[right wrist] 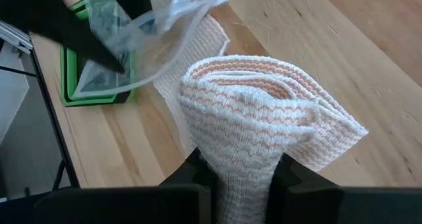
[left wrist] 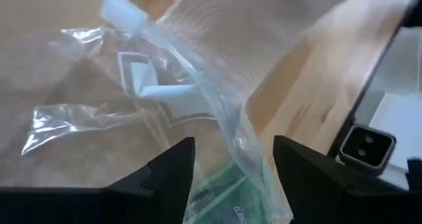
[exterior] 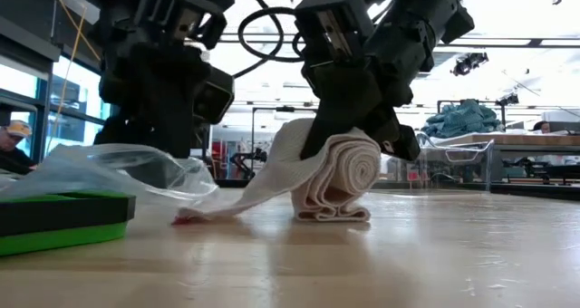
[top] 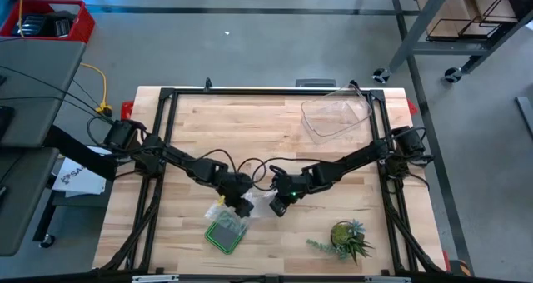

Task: Roll bandage
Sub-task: Put the rolled white bandage into the transparent zip bag

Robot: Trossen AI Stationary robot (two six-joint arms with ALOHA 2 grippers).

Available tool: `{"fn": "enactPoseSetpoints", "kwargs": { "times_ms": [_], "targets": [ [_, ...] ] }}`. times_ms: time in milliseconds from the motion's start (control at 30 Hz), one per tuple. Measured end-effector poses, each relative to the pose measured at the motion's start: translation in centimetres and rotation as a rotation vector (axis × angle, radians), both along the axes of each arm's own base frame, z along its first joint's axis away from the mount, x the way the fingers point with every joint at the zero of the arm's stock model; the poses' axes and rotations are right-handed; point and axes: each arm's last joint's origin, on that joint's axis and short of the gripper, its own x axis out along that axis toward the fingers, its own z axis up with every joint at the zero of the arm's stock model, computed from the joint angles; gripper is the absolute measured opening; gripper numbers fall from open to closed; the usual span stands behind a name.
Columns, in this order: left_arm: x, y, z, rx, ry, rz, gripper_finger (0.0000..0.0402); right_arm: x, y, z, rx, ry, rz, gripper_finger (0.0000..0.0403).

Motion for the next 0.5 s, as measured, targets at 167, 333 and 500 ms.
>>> {"fn": "enactPoseSetpoints", "kwargs": {
  "times_ms": [167, 333, 500],
  "targets": [
    [0.1, 0.1, 0.3, 0.009, 0.031, 0.009, 0.0111, 0.3, 0.3, 0.3, 0.016, -0.054, 0.002, 0.0045],
    [0.7, 0.5, 1.0, 0.077, 0.009, -0.008, 0.0016, -0.8, 0.7, 2.1, -0.017, -0.047, 0.012, 0.0045],
    [1.8, 1.1, 2.1, 0.077, -0.049, 0.015, 0.0003, -3.1, -0.2, 5.8, -0.079, -0.032, -0.011, 0.0045]
  ]
}}
